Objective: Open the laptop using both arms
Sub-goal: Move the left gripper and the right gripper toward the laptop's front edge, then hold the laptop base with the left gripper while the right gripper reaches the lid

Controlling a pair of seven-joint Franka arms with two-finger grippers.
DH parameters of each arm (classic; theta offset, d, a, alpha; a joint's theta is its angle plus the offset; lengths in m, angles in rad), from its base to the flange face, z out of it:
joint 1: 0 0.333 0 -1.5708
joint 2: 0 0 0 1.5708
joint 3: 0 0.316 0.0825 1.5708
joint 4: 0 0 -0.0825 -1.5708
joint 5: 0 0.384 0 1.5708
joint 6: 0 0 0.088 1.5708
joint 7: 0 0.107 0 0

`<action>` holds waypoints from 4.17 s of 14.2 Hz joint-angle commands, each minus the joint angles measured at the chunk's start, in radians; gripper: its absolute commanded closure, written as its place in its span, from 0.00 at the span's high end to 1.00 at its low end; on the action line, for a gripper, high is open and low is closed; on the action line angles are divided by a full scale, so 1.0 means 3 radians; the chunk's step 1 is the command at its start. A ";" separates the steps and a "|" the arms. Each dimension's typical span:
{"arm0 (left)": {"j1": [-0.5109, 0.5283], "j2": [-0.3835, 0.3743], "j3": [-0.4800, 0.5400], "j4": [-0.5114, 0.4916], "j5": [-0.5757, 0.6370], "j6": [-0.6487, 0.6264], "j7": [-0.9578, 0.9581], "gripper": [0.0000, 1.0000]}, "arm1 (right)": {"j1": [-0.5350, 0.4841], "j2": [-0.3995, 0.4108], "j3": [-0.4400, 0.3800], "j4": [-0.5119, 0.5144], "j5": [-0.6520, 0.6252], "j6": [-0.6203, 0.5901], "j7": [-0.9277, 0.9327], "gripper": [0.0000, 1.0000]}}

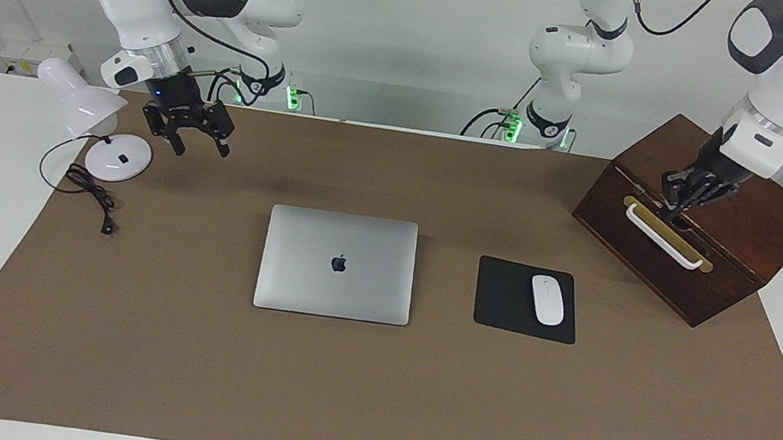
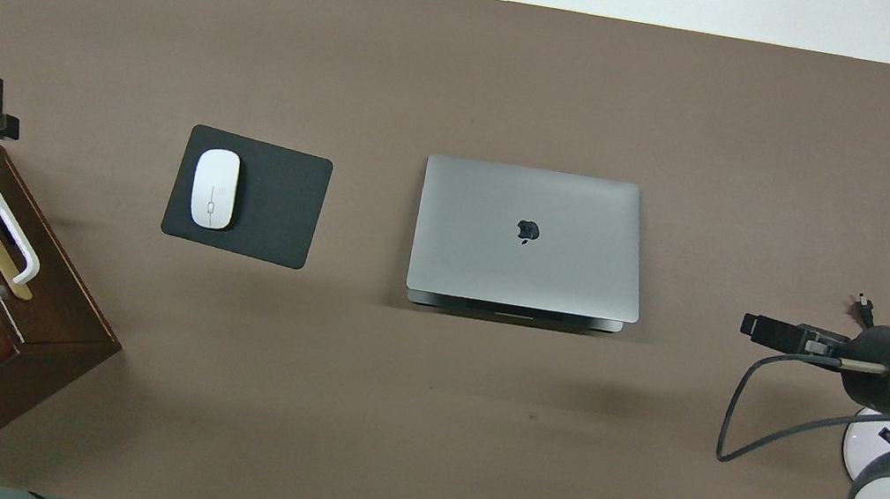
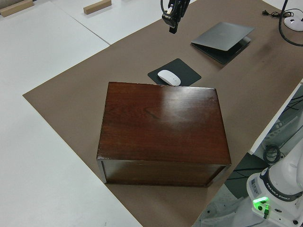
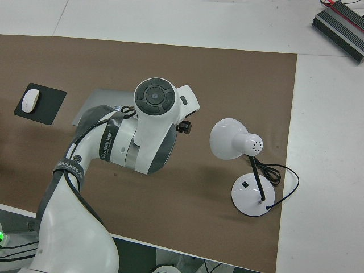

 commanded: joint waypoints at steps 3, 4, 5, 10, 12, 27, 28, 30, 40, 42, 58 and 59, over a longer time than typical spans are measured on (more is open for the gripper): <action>-0.0305 -0.0329 0.0014 -0.0689 -0.0102 0.0691 0.0030 0.00 | 0.0371 -0.0094 0.0011 -0.0098 0.0160 0.0178 0.0895 1.00; -0.0352 -0.0354 0.0014 -0.0781 -0.0107 0.0809 0.0101 0.00 | 0.0479 -0.0094 0.0011 -0.0118 0.0166 0.0209 0.1141 1.00; -0.0383 -0.0385 0.0014 -0.0888 -0.0107 0.0926 0.0182 0.00 | 0.0561 -0.0104 0.0016 -0.0159 0.0206 0.0275 0.1346 1.00; -0.0607 -0.0590 0.0014 -0.1527 -0.0123 0.1596 0.0597 0.00 | 0.1072 -0.0201 0.0011 -0.0680 0.0457 0.1118 0.1838 1.00; -0.0791 -0.0656 0.0014 -0.1828 -0.0123 0.1943 0.0613 0.00 | 0.1210 -0.0211 0.0031 -0.0798 0.0457 0.1328 0.1930 1.00; -0.1947 -0.0534 0.0019 -0.3236 -0.0123 0.4551 0.0445 0.00 | 0.1462 0.0024 0.0231 -0.1249 0.0457 0.2218 0.2217 1.00; -0.2039 -0.0458 0.0019 -0.3246 -0.0123 0.4700 0.0363 0.00 | 0.1462 0.0064 0.0231 -0.1249 0.0457 0.2239 0.2217 1.00; -0.2146 -0.0299 0.0019 -0.3287 -0.0123 0.5047 0.0326 0.00 | 0.1462 0.0116 0.0231 -0.1244 0.0457 0.2264 0.2217 1.00; -0.2464 0.0080 0.0024 -0.3333 -0.0138 0.5816 0.0193 0.00 | 0.1457 0.0479 0.0226 -0.1085 0.0457 0.2464 0.2171 1.00; -0.2474 0.0207 0.0024 -0.3242 -0.0138 0.5816 0.0188 0.00 | 0.1457 0.0530 0.0226 -0.1049 0.0457 0.2474 0.2171 1.00; -0.2525 0.0893 0.0019 -0.2628 -0.0128 0.5805 0.0188 0.00 | 0.1457 0.0663 0.0226 -0.1034 0.0457 0.2602 0.2166 1.00; -0.2530 0.0944 0.0019 -0.2592 -0.0128 0.5805 0.0188 0.00 | 0.1457 0.0663 0.0226 -0.1034 0.0457 0.2607 0.2166 1.00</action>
